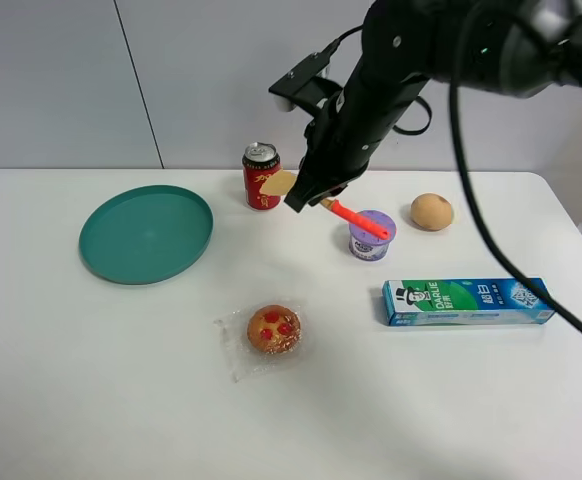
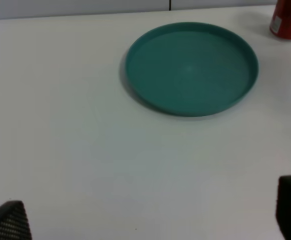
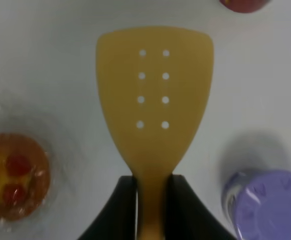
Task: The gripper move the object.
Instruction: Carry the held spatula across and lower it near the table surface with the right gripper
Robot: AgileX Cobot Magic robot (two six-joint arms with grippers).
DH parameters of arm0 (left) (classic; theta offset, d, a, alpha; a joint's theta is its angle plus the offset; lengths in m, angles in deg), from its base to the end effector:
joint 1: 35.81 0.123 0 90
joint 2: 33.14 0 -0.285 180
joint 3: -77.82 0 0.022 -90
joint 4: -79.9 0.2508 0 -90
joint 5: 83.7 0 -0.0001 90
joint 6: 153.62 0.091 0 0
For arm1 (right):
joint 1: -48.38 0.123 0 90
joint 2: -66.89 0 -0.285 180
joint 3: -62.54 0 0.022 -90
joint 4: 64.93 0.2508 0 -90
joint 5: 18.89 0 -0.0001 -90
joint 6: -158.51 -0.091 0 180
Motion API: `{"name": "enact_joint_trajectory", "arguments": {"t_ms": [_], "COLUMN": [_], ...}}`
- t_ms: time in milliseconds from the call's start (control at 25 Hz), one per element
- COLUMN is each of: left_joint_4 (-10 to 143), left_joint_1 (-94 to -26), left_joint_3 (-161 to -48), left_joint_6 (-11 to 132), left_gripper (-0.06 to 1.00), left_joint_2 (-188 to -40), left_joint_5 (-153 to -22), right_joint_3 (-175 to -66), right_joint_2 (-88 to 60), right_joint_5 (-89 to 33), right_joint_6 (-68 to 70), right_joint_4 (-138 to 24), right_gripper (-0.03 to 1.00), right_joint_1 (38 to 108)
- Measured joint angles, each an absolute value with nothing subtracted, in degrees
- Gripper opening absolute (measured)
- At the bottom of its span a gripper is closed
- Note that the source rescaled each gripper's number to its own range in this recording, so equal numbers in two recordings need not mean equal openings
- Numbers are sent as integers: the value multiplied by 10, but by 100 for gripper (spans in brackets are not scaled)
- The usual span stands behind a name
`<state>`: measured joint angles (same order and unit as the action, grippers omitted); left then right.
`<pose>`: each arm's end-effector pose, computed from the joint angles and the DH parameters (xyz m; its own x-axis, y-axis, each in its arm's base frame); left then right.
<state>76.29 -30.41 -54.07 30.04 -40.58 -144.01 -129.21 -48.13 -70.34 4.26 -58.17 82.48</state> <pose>-0.0060 -0.0056 0.2803 -0.4347 -0.0084 -0.9005 -0.0308 0.9995 0.0056 0.3336 0.2360 0.2633 -0.4786 -0.7652 -0.4306 -0.8241 0.5607 -0.0805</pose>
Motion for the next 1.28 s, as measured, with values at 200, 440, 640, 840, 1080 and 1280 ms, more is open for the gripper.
{"name": "enact_joint_trajectory", "arguments": {"t_ms": [200,440,640,840,1080,1280], "left_joint_4": [763,763,763,763,763,763], "left_joint_1": [-304,-304,-304,-304,-304,-304], "left_joint_3": [-541,-541,-541,-541,-541,-541], "left_joint_6": [300,300,300,300,300,300], "left_gripper": [100,100,100,100,100,100], "left_joint_2": [-406,-406,-406,-406,-406,-406], "left_joint_5": [-1440,-1440,-1440,-1440,-1440,-1440], "right_joint_3": [-1292,-1292,-1292,-1292,-1292,-1292], "right_joint_2": [-558,-631,-665,-683,-708,-711], "right_joint_5": [-633,-576,-547,-524,-503,-494], "right_joint_6": [42,42,42,34,28,28], "right_joint_4": [-583,-583,-583,-583,-580,-570], "right_gripper": [0,0,0,0,0,0], "right_joint_1": [834,838,838,838,838,838]}}
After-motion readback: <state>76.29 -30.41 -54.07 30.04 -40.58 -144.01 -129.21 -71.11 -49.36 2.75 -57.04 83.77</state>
